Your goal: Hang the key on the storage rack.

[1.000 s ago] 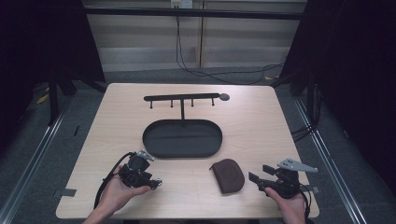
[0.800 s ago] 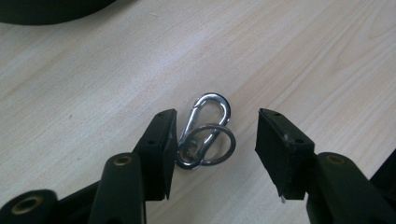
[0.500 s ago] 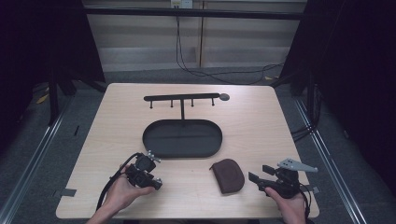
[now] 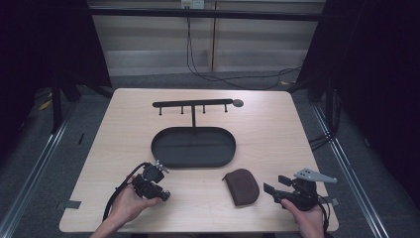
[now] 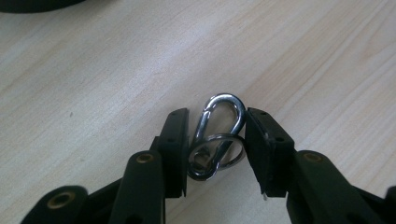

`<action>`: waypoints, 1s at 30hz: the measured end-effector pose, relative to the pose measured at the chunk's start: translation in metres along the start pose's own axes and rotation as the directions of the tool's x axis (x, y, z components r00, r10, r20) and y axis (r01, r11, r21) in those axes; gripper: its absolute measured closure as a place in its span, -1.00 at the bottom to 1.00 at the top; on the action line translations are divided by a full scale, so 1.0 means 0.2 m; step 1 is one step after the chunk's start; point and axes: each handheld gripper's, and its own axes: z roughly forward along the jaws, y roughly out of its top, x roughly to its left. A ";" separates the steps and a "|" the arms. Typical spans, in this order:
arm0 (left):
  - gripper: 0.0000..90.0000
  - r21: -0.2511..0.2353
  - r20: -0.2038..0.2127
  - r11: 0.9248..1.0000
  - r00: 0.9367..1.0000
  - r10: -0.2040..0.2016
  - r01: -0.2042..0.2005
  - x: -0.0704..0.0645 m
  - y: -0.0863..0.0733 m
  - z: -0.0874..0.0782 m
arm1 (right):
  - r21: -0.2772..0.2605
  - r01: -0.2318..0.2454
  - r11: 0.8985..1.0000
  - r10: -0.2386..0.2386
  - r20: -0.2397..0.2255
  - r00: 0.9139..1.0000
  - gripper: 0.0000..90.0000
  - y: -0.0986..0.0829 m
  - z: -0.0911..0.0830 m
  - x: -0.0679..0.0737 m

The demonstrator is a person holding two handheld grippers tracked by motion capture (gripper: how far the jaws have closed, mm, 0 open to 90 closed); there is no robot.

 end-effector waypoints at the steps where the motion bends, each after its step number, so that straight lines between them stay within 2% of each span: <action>1: 0.37 -0.003 0.003 1.000 1.000 -0.006 0.006 0.00 0.00 -0.01 | 0.002 -0.001 1.000 0.001 0.001 1.000 -0.38 0.00 0.00 0.00; 20: 0.39 -0.036 0.037 0.999 0.999 -0.001 0.002 0.03 -0.03 -0.07 | 0.006 -0.004 1.000 0.004 0.001 1.000 -0.38 0.00 0.01 0.00; 30: 0.34 -0.039 0.049 0.999 0.999 -0.001 0.003 0.07 -0.08 -0.07 | 0.010 -0.005 1.000 0.005 0.002 1.000 -0.38 0.00 0.01 0.00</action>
